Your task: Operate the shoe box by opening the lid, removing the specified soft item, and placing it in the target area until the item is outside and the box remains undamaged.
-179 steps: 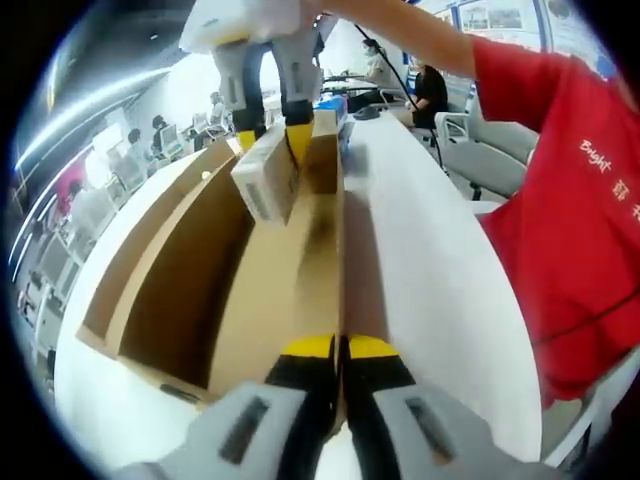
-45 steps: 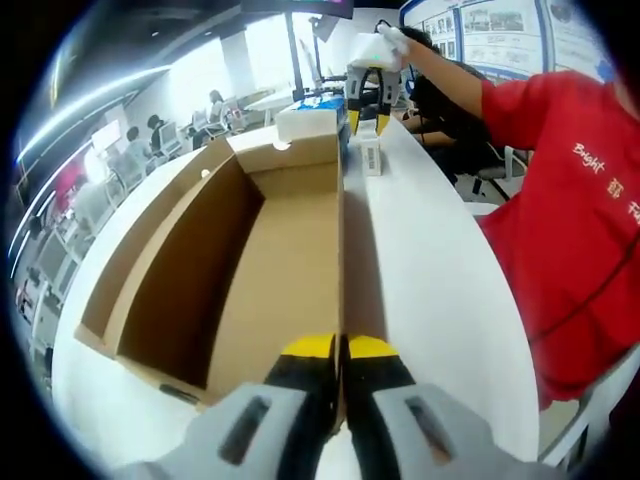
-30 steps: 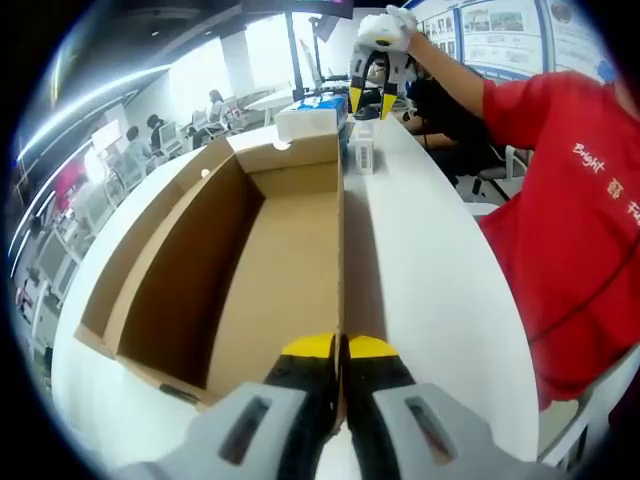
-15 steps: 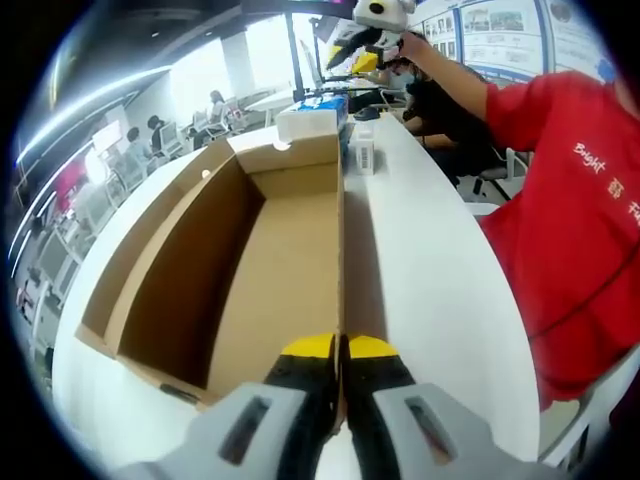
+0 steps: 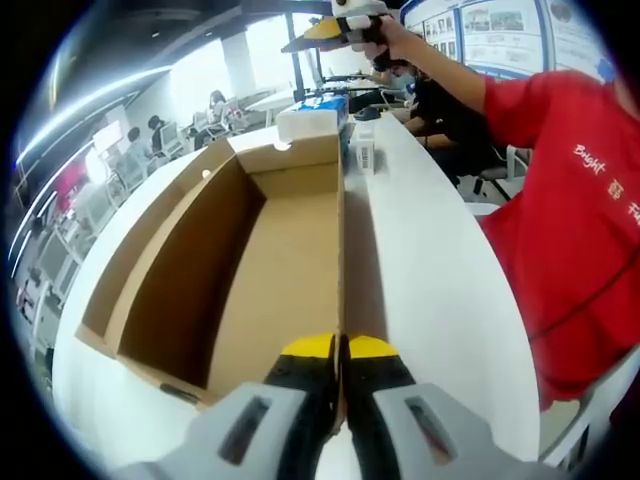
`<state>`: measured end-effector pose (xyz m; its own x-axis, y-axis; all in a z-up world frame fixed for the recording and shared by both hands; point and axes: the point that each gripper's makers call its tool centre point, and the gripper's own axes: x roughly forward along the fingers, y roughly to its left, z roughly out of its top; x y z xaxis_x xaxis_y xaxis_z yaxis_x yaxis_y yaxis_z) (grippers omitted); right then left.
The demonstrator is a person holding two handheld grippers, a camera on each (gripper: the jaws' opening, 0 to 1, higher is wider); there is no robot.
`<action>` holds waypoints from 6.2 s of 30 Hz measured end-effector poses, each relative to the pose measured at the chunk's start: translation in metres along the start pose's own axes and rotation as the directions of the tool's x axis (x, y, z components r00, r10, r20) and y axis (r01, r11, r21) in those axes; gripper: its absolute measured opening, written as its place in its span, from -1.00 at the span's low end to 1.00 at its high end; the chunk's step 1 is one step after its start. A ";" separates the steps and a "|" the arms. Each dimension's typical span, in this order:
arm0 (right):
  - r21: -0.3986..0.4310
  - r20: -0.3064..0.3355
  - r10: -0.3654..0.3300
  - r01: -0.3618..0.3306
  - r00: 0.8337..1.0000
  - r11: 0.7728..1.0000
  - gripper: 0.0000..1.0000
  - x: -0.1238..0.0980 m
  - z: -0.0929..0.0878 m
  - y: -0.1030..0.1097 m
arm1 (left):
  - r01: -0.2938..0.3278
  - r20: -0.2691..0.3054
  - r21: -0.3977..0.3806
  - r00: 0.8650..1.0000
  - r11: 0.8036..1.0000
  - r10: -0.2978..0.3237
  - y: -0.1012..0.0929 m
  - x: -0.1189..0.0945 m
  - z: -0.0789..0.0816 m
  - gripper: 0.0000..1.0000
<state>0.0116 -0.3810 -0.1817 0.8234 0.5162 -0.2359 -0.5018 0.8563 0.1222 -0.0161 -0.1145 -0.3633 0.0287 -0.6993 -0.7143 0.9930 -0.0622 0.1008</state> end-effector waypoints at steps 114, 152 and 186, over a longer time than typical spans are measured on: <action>-0.228 -0.091 -0.474 0.445 0.876 0.866 -0.89 0.192 -0.025 -0.093 | -0.092 -0.014 -0.097 0.996 0.991 0.091 0.008 -0.005 0.000 -0.93; -0.170 0.128 -0.456 0.472 0.881 0.865 -1.00 0.130 -0.040 -0.038 | -0.215 0.027 0.031 0.976 0.976 0.214 0.033 -0.002 -0.006 -0.84; -0.218 -0.004 -0.282 0.274 0.959 0.937 -0.52 0.092 -0.084 0.004 | -0.424 0.362 -0.487 0.698 0.764 0.618 0.040 -0.084 0.030 0.89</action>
<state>0.0628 -0.3318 -0.2838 0.9303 0.2539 -0.2646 -0.3021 0.9396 -0.1606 0.0175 -0.0793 -0.2785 0.5922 -0.7843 -0.1851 0.8021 0.5957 0.0422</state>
